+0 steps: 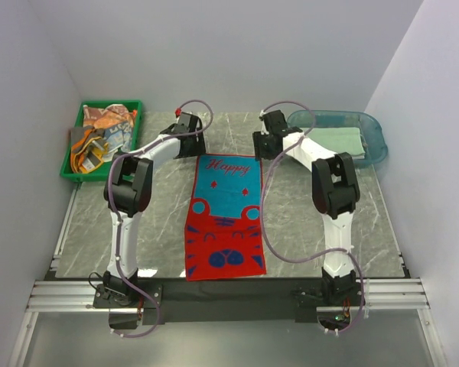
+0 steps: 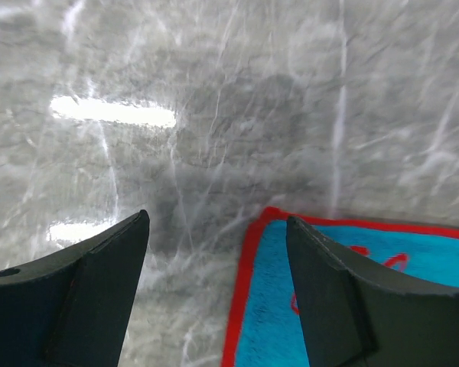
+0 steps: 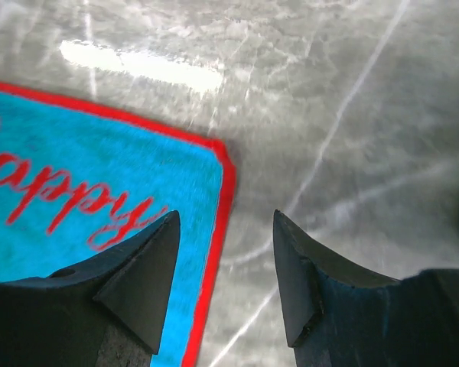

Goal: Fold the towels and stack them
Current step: Fold the towel

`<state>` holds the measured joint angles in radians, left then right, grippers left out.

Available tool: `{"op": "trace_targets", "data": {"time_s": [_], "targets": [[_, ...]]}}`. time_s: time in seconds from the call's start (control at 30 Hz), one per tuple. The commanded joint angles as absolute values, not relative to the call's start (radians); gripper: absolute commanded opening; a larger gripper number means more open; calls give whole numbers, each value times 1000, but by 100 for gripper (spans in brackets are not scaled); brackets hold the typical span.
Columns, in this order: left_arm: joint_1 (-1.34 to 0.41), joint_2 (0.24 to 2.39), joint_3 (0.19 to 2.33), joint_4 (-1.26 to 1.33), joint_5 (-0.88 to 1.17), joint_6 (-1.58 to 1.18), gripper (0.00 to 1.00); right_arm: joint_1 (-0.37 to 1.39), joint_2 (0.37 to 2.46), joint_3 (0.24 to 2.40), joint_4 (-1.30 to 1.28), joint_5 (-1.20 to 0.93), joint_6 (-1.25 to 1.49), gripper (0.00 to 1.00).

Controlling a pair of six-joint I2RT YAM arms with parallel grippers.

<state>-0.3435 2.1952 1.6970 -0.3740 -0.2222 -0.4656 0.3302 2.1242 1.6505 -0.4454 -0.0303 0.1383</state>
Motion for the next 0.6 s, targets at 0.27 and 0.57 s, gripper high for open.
{"op": "trace_targets", "data": {"time_s": [0.27,0.57], "targets": [[-322,2221,1721,-298,-127,-406,77,313,2324,2001,-623,-87,61,57],[-322,2206,1701,-290,-118,-413,77,314,2385,2049,-699,-104,81,52]]}}
